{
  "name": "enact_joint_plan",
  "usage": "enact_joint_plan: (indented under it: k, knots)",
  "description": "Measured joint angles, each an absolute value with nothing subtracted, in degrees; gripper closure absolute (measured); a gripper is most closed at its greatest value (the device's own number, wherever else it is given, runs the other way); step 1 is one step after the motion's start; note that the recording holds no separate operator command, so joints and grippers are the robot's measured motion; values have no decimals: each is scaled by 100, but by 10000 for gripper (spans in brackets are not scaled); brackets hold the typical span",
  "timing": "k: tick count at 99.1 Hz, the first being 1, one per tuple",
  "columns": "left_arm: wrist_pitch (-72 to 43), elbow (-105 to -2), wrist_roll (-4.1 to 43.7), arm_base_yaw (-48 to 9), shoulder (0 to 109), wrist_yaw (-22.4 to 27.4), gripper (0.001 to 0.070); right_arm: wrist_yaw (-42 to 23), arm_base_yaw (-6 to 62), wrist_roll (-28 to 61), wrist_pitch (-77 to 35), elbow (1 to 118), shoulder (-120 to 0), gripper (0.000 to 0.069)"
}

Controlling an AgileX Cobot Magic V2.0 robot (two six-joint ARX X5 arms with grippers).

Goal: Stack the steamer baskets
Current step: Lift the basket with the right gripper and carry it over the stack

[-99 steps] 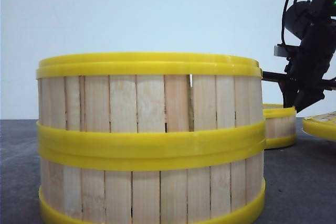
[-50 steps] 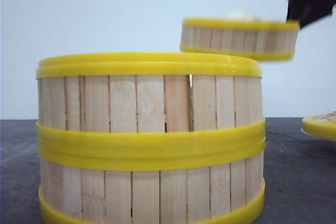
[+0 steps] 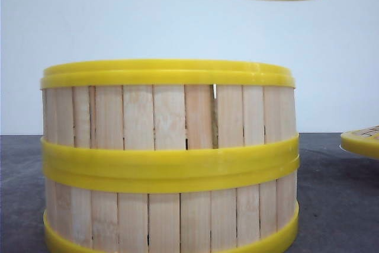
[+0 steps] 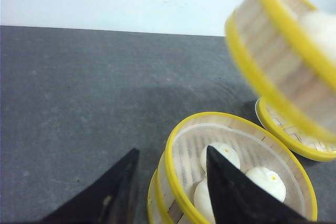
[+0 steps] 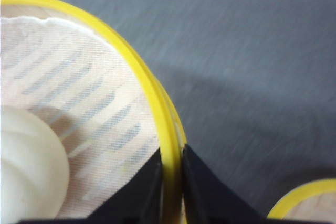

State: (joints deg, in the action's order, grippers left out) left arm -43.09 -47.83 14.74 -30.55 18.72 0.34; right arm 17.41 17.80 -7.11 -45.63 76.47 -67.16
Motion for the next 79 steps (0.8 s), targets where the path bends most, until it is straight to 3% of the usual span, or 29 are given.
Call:
enact_joint_plan:
  k: [41, 79]
  knots:
    - [-4309, -4783, 1463, -3055, 1872, 34, 481, 1459, 2891, -362, -4709, 7644, -7238, 657]
    - [-4359, -4783, 1461, -3055, 1872, 34, 481, 1280, 3336, -281, -4698, 7644, -7918, 657]
